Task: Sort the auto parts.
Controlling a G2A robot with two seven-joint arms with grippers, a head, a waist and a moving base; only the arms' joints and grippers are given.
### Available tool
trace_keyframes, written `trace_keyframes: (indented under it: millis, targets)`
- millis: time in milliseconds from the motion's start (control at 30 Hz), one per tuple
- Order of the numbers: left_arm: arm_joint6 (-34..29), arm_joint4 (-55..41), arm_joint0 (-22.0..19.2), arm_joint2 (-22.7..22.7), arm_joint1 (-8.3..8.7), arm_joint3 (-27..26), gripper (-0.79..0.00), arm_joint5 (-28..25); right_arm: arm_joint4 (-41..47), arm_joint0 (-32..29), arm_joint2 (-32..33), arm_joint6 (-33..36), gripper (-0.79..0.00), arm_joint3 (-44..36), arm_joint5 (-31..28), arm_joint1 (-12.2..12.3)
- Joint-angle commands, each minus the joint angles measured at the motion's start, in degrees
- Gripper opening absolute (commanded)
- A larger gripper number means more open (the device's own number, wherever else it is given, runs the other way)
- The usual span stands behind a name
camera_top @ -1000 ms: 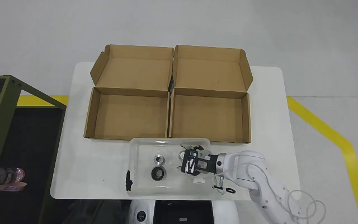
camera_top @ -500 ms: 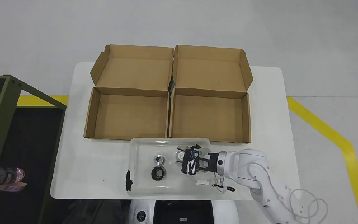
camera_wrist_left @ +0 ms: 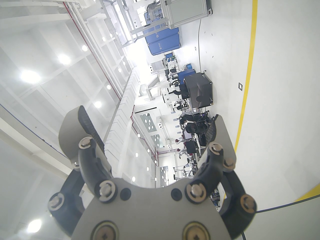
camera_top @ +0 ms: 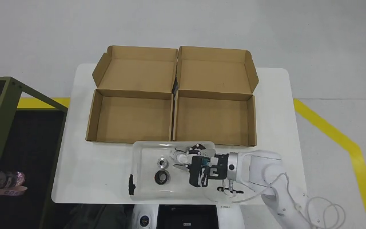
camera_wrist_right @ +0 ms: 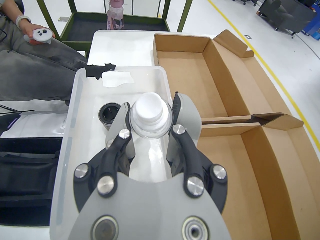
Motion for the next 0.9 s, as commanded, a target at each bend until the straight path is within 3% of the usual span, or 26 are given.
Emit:
trace_keyframes:
  millis: [0,467,867]
  targets:
    - [0.00,0.00,0.00,0.00,0.00,0.00,0.000,0.00,-0.38,0.26,0.18,-1.17,-0.785,-0.19,0.17,0.06]
    - [0.00,0.00,0.00,0.00,0.00,0.00,0.000,0.00,-1.28,0.93,4.99,-4.24,-0.785,0.29,1.47,0.99]
    - [0.00,0.00,0.00,0.00,0.00,0.00,0.000,0.00,2.07,5.56,4.92,-6.35,-0.785,9.90,5.20,0.72]
